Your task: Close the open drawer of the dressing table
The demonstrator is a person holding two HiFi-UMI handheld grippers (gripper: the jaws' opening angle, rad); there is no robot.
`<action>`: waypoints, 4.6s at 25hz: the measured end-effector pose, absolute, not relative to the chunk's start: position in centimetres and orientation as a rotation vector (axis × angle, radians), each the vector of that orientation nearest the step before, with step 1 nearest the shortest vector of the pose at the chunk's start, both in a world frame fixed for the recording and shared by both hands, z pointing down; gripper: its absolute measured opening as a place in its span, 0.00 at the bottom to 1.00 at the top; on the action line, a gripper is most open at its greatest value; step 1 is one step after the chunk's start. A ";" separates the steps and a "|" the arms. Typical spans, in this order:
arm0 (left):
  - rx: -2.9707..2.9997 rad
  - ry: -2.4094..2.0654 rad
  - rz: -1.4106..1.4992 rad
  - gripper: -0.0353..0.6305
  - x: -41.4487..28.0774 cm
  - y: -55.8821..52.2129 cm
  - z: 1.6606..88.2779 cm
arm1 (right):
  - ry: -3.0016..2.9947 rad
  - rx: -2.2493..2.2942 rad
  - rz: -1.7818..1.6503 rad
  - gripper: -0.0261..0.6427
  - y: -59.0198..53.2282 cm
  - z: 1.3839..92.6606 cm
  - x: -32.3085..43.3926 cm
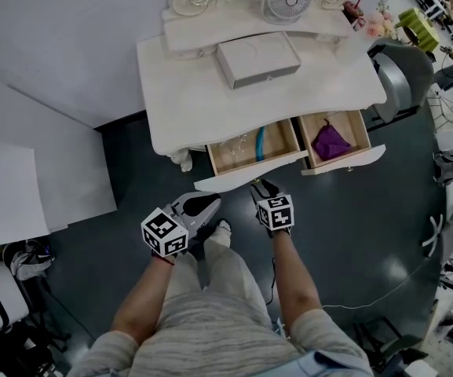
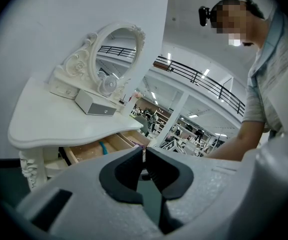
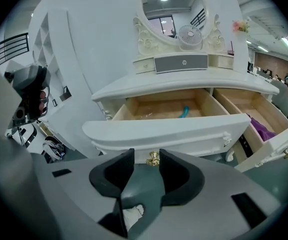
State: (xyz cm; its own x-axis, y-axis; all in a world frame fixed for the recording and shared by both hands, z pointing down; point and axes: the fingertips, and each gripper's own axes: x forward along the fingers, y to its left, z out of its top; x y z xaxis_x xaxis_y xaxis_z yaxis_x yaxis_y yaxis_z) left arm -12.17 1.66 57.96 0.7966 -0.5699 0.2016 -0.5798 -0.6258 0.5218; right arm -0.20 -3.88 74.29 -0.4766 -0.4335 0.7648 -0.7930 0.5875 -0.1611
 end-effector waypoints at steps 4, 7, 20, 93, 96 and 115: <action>2.392 -0.838 0.028 0.10 -11.9 1.6 58.3 | -2.077 0.949 0.663 0.22 -3.9 75.5 0.0; 2.395 -0.828 0.028 0.10 -11.7 1.4 58.3 | -2.054 0.942 0.658 0.22 -4.0 76.2 0.0; 2.402 -0.804 0.025 0.10 -11.5 0.8 58.3 | -1.979 0.910 0.573 0.17 -4.5 77.3 0.3; 2.339 -0.909 -0.022 0.09 -15.7 -2.1 59.6 | -1.983 1.019 0.526 0.12 -18.6 77.5 -6.9; 2.341 -0.910 -0.019 0.09 -15.7 -2.0 59.5 | -1.978 1.017 0.535 0.12 -18.5 77.5 -7.0; 2.431 -0.924 -0.022 0.09 -16.5 -2.2 54.6 | -2.112 1.033 0.604 0.05 -14.5 69.7 -6.9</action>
State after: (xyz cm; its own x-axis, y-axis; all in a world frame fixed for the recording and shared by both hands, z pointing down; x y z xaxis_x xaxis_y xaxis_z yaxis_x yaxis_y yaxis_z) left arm -16.52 -2.19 54.60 0.7655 -0.6211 0.1682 -0.6124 -0.6230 0.4866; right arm -6.93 -14.53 69.71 -0.4380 -0.4873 0.7555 -0.8129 0.5735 -0.1014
